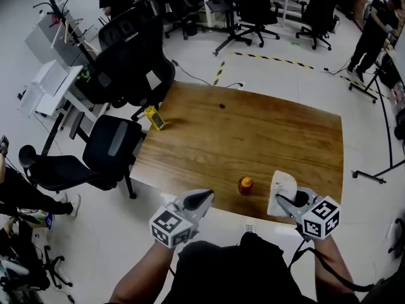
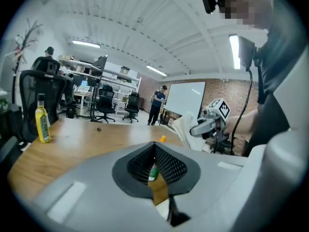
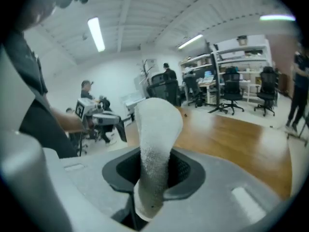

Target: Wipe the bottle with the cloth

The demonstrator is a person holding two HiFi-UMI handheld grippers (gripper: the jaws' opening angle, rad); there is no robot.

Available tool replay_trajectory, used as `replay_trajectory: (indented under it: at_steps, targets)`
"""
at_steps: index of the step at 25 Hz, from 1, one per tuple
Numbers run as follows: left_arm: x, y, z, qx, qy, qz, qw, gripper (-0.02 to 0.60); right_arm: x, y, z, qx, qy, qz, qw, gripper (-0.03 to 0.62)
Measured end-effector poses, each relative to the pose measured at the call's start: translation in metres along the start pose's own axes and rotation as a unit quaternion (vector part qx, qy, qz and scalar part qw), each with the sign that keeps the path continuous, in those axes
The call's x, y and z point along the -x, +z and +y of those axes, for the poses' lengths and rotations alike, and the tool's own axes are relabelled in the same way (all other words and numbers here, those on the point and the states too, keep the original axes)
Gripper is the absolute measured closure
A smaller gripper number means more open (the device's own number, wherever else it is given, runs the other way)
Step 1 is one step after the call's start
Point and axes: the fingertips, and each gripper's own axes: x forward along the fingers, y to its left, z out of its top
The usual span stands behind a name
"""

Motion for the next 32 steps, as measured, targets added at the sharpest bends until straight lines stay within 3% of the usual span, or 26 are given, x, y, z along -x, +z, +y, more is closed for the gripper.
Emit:
replay_trajectory:
  at_steps: [3, 5, 8, 14, 16, 19, 27, 32]
  targets:
    - [0.024, 0.009, -0.010, 0.003, -0.024, -0.004, 0.9997, 0.566, 0.025, 0.007, 0.030, -0.124, -0.014, -0.118, 0.985, 0.505]
    - [0.048, 0.006, -0.017, 0.001, -0.038, 0.004, 0.9993, 0.566, 0.037, 0.000, 0.061, -0.165, -0.043, -0.167, 0.971, 0.505]
    - [0.085, -0.012, -0.025, -0.003, -0.048, 0.021, 0.9986, 0.565, 0.050, -0.020, 0.116, -0.186, -0.086, -0.186, 0.961, 0.503]
    - [0.132, -0.035, -0.040, 0.007, -0.070, 0.029, 0.9971, 0.565, 0.071, -0.054, 0.197, -0.244, -0.121, -0.204, 0.940, 0.505]
    - [0.141, -0.037, -0.052, 0.010, -0.084, 0.027, 0.9960, 0.565, 0.076, -0.061, 0.216, -0.244, -0.129, -0.203, 0.939, 0.505]
    - [0.152, -0.041, -0.066, 0.026, -0.097, 0.032, 0.9944, 0.565, 0.079, -0.066, 0.237, -0.214, -0.145, -0.187, 0.948, 0.505]
    - [0.175, -0.038, -0.087, 0.059, -0.065, 0.015, 0.9960, 0.565, 0.092, -0.070, 0.256, -0.182, -0.141, -0.160, 0.960, 0.508]
    - [0.182, -0.029, -0.106, 0.052, -0.050, -0.013, 0.9973, 0.565, 0.108, -0.080, 0.260, -0.166, -0.142, -0.167, 0.962, 0.510]
